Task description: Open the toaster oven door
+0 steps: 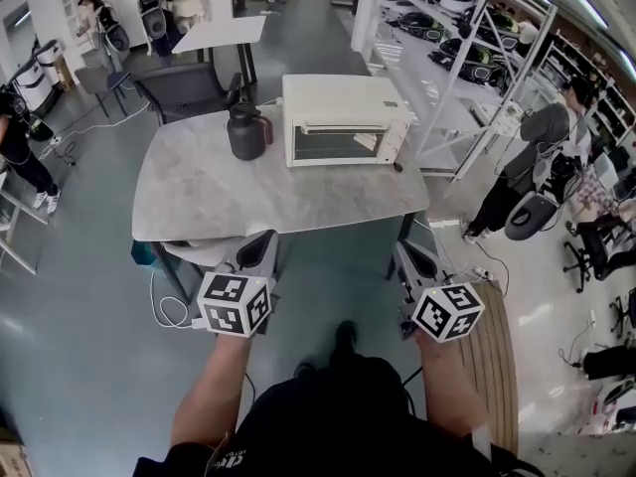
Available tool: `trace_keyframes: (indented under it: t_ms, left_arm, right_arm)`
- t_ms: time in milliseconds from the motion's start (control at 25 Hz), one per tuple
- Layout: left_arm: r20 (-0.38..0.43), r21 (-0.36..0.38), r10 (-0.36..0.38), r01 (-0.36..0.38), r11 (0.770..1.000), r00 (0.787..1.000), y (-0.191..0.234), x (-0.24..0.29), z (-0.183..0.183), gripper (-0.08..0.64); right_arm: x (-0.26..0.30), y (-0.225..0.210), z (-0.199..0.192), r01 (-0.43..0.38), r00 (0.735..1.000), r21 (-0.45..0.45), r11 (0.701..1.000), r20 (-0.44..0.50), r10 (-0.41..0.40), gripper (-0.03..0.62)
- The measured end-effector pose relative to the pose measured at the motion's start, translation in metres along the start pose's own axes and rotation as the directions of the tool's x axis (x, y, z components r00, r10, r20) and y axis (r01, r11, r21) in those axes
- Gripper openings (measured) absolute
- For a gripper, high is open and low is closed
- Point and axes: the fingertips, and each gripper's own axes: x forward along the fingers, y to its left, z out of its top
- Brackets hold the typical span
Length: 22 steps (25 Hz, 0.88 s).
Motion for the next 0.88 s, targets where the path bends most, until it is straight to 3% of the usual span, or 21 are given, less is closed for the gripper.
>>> trace_keyframes:
  t_ms: [240, 880]
  left_arm:
    - [-0.011, 0.009, 0.006, -0.006, 1.0, 1.0, 0.01, 0.028, 0.003, 0.009]
    - [-0.037, 0.006, 0.106, -0.106, 0.994, 0.994, 0.046, 0.146, 0.025, 0.008]
  right_arm:
    - [0.026, -0.03, -0.001, 0.008, 1.0, 0.041, 0.999, -0.009, -0.007, -0.006]
    - [0.151, -0.119, 0.022, -0.111, 0.993, 0.071, 0.991, -0.04, 0.114, -0.006]
